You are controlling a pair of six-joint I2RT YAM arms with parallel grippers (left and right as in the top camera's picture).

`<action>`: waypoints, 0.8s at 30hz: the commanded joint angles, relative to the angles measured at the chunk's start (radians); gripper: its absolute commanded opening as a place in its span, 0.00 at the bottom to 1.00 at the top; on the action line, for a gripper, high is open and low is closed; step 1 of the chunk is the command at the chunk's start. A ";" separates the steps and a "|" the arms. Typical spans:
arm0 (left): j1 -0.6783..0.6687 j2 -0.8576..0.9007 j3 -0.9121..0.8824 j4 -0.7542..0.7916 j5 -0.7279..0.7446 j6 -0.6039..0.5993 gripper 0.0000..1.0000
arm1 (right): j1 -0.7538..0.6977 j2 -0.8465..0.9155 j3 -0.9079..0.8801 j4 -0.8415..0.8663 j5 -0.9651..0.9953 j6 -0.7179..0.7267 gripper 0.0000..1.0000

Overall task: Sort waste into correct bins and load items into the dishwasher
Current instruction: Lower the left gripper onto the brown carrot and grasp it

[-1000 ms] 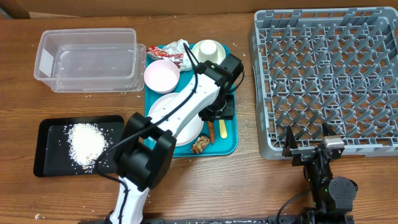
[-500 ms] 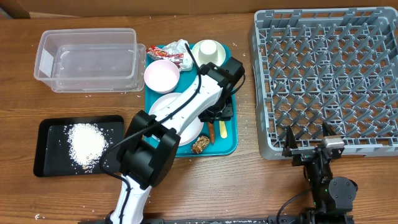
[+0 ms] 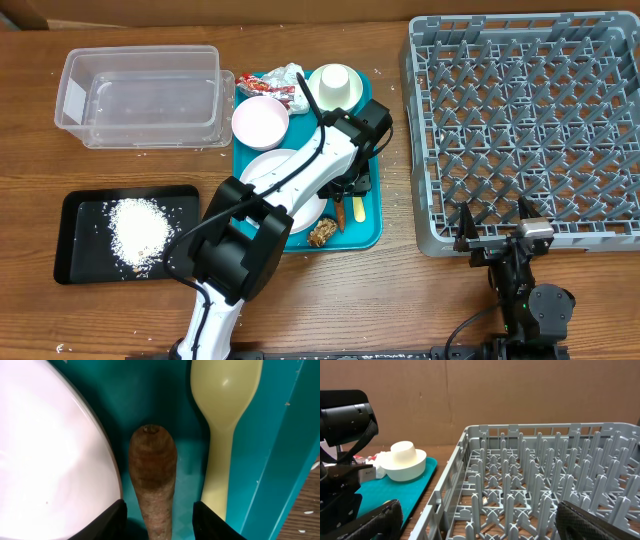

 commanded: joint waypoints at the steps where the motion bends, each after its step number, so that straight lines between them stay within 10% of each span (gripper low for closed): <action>1: -0.010 0.005 -0.037 0.027 -0.013 -0.026 0.46 | -0.007 -0.009 -0.011 0.005 0.010 0.007 1.00; 24: 0.009 0.005 -0.039 0.049 0.037 -0.025 0.46 | -0.007 -0.009 -0.011 0.005 0.010 0.007 1.00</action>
